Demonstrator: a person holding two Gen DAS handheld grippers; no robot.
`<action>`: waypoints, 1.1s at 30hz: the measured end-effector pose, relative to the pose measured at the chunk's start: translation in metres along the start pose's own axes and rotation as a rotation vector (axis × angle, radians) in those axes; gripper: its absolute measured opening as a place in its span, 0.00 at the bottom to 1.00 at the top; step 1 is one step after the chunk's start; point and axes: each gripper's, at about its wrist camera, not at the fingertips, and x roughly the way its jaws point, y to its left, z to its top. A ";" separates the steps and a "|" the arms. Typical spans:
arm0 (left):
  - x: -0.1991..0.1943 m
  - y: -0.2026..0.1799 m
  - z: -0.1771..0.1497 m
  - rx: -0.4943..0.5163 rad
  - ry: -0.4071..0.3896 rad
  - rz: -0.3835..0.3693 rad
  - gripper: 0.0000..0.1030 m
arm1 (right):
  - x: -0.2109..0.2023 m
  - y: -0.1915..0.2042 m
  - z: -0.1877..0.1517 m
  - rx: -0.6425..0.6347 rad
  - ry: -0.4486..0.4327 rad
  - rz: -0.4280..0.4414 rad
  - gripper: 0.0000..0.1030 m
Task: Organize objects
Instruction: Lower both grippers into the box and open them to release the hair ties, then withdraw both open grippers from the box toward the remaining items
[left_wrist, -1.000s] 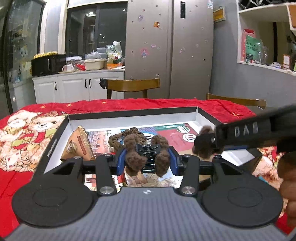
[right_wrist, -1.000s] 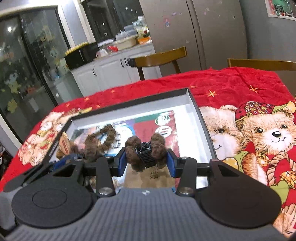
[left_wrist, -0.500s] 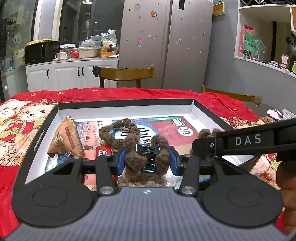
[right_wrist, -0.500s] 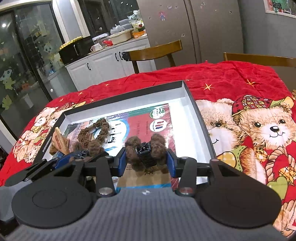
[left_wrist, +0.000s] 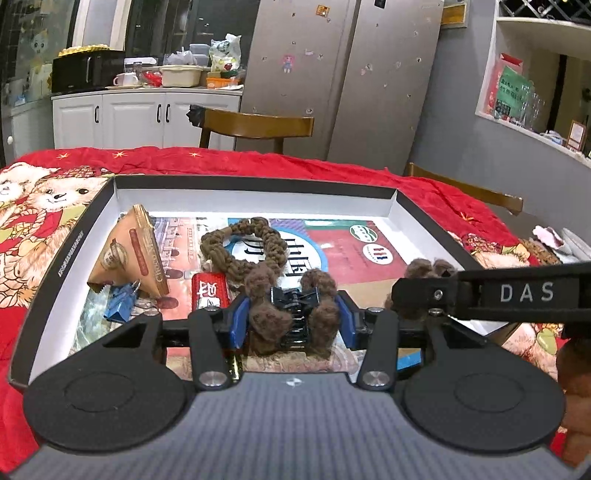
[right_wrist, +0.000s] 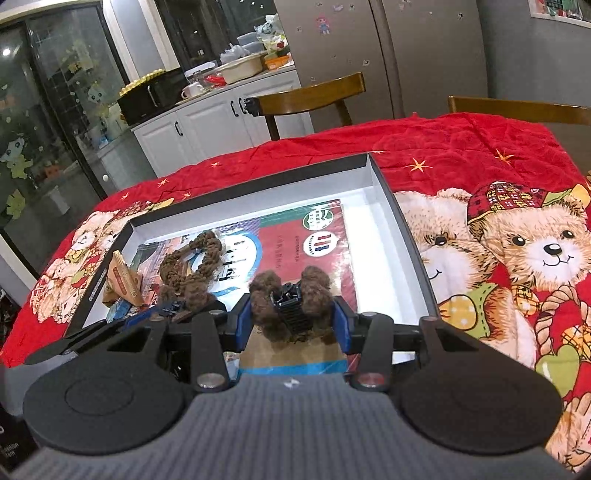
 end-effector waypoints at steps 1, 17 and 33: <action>0.000 0.000 0.000 0.000 0.000 -0.002 0.51 | 0.000 0.000 0.000 -0.002 0.000 0.001 0.48; -0.008 -0.003 -0.002 0.005 -0.024 0.000 0.63 | -0.006 -0.011 0.005 0.095 -0.023 0.096 0.72; -0.057 0.003 0.033 0.034 -0.146 0.048 0.64 | -0.055 0.006 0.018 0.044 -0.200 0.121 0.78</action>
